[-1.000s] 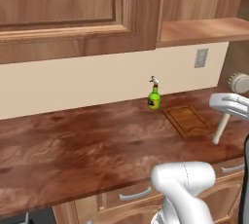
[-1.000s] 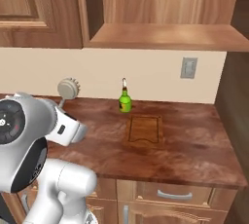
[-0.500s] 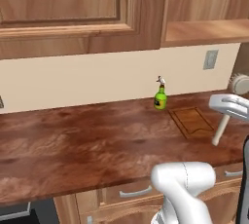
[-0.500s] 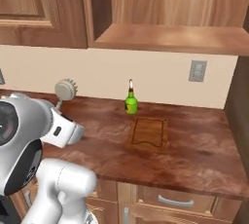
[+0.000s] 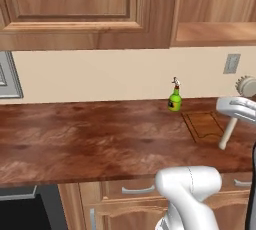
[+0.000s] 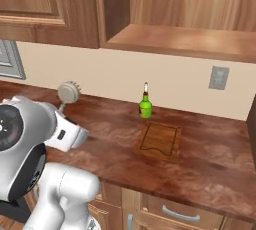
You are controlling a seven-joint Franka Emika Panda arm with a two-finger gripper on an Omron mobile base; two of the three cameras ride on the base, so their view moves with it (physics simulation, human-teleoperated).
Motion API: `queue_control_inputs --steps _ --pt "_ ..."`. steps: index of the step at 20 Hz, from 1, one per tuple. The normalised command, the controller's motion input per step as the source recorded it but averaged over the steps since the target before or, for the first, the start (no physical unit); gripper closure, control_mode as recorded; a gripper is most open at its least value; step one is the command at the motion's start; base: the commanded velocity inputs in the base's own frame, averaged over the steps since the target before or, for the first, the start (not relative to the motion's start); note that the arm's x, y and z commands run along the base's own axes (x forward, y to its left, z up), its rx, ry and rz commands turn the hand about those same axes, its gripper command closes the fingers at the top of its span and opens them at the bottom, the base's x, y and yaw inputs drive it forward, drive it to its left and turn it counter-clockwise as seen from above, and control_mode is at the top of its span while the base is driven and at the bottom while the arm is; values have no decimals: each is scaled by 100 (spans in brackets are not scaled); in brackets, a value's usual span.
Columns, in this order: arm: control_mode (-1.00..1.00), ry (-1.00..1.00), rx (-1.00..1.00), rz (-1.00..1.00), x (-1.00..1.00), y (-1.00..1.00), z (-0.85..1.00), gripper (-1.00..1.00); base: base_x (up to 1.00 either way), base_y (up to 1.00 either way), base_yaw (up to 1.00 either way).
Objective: Grab the spray bottle from the cabinet, then place it next to the cutting board for sanitizing. Then grab the dish brush from the countertop next to the sink and place it next to the cutting board.
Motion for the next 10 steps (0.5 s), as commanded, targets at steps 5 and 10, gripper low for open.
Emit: queue_control_inputs --steps 5,10 --pt "-100 5 0 8 63 0 -42 100 0 0 0" --pt "-100 13 -3 0 66 0 -60 100 0 0 0"
